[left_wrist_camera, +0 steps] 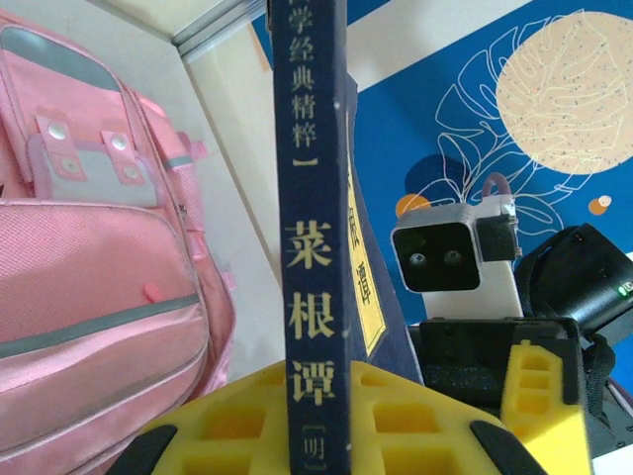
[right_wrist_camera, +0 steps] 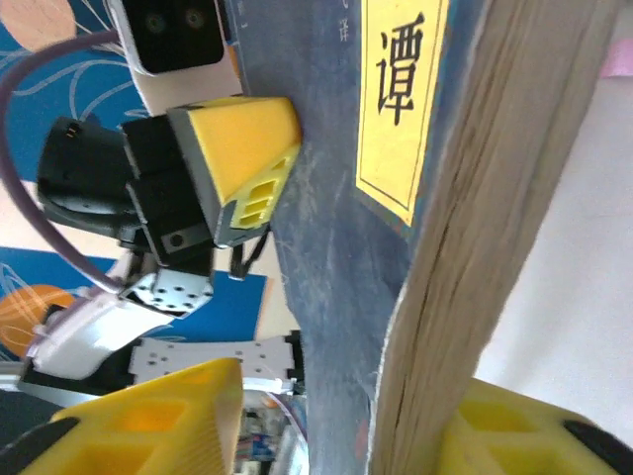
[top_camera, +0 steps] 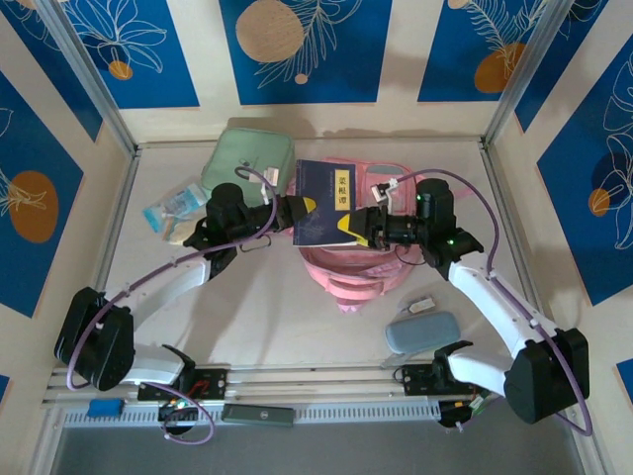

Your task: Pack the student bag

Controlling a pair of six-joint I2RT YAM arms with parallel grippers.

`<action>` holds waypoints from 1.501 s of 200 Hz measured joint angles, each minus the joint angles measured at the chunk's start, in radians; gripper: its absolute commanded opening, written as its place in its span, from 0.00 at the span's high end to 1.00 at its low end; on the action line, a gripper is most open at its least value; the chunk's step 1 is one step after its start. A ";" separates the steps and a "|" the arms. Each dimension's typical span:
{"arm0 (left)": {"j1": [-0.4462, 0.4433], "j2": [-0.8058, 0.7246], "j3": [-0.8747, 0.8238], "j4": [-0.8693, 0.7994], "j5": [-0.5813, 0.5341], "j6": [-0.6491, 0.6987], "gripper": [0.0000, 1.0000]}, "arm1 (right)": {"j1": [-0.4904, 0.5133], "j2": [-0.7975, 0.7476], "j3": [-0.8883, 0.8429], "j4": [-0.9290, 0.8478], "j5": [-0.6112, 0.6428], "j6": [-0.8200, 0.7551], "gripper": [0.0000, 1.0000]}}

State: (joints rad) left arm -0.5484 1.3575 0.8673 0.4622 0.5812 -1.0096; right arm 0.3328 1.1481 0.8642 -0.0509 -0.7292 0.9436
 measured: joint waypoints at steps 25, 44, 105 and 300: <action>0.000 -0.001 0.000 -0.016 -0.015 0.016 1.00 | 0.001 0.040 0.018 -0.030 0.014 -0.017 0.83; 0.000 -0.001 0.002 -0.031 -0.026 0.031 1.00 | 0.001 0.056 0.021 -0.052 0.020 -0.027 0.95; -0.009 -0.002 0.062 -0.199 -0.050 0.164 0.53 | -0.024 0.058 0.108 -0.232 0.083 -0.126 1.00; -0.264 0.412 0.441 -0.740 -0.339 1.248 0.23 | -0.426 -0.199 0.036 -0.760 0.339 -0.285 1.00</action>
State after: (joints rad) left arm -0.8120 1.7699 1.3087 -0.2775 0.2424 0.2386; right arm -0.0933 0.9489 0.9005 -0.8108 -0.3904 0.6590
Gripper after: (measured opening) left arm 0.767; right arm 0.108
